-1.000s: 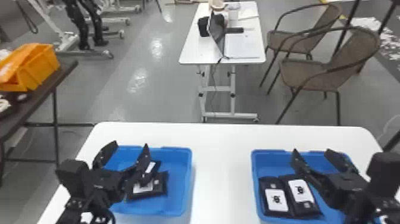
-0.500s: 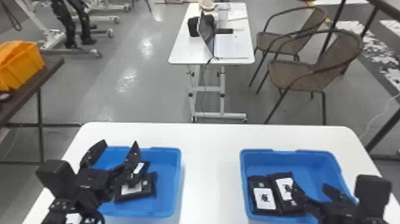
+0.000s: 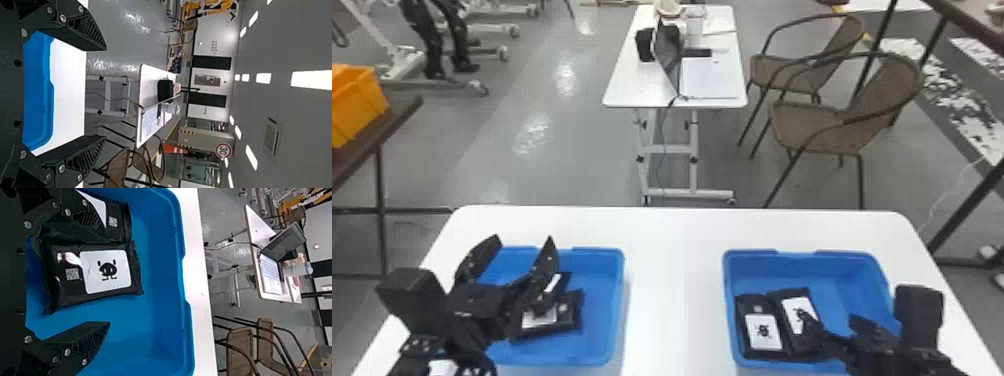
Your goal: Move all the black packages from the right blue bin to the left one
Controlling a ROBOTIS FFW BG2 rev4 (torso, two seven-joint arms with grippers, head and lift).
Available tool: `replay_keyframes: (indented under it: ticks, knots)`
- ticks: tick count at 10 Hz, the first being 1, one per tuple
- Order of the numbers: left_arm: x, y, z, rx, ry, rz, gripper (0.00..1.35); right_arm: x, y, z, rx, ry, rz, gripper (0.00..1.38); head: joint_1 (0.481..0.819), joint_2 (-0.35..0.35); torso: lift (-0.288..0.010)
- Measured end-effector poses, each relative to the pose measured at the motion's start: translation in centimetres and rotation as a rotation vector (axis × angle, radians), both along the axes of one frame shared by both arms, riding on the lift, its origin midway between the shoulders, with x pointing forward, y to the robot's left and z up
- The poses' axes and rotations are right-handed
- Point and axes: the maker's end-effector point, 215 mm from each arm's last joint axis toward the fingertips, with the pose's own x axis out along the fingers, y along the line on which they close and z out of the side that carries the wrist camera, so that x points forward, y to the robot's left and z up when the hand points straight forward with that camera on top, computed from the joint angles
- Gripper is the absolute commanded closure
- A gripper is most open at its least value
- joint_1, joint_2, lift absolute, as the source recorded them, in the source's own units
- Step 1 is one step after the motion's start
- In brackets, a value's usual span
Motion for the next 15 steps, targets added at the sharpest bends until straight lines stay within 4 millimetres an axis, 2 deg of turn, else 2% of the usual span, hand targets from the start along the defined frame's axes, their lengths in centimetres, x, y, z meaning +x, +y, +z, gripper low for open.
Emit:
replay_keyframes:
  ticks: [2,6,11,15]
  knots:
    - [0.1,-0.2,0.1,-0.004,0.0,-0.003,0.24,1.0,0.6,-0.9,0.003,0.034,0.013,0.29,0.695,0.042,-0.041]
    - [0.2,-0.2,0.1,-0.008,-0.001,-0.003,0.24,1.3,3.5,-3.4,0.017,0.091,0.076,0.29,0.695,0.078,-0.041]
    - [0.1,-0.2,0.0,-0.011,-0.003,-0.003,0.24,0.3,2.1,-4.3,-0.029,0.118,0.061,0.29,0.695,0.064,-0.041]
    - [0.1,-0.1,0.0,-0.015,-0.008,-0.001,0.24,0.1,1.8,-4.9,-0.038,0.131,0.042,0.34,0.695,0.06,-0.041]
